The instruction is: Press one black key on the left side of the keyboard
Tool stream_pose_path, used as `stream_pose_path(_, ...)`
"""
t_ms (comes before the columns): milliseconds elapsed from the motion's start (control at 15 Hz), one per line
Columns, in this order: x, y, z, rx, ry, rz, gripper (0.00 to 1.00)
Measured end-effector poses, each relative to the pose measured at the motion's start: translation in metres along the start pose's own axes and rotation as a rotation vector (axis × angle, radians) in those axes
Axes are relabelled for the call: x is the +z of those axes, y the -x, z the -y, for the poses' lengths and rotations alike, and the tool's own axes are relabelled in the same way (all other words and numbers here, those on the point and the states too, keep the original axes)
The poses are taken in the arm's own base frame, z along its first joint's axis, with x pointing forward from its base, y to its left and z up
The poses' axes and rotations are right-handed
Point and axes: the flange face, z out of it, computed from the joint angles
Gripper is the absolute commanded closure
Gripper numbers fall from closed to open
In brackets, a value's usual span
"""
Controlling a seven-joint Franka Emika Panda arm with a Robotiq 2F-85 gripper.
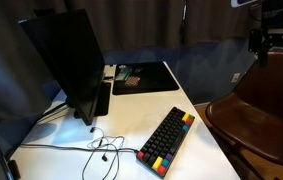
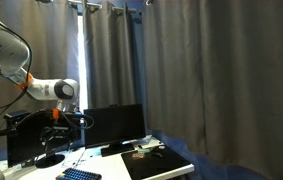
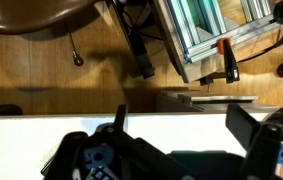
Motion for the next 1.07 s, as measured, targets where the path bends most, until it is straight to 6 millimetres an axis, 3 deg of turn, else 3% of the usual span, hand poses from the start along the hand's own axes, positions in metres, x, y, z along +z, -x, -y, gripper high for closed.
stream_pose_path(267,-0.001,-0.013,0.007,-0.018,0.015,-0.054,0.0)
stream_pose_path(667,0.016,-0.1,0.046,-0.07,0.053,-0.325,0.0)
stream_pose_path(933,0.039,-0.152,0.05,-0.023,0.042,-0.455,0.0)
stream_pose_path(1067,0.048,-0.169,0.047,-0.002,0.022,-0.479,0.0)
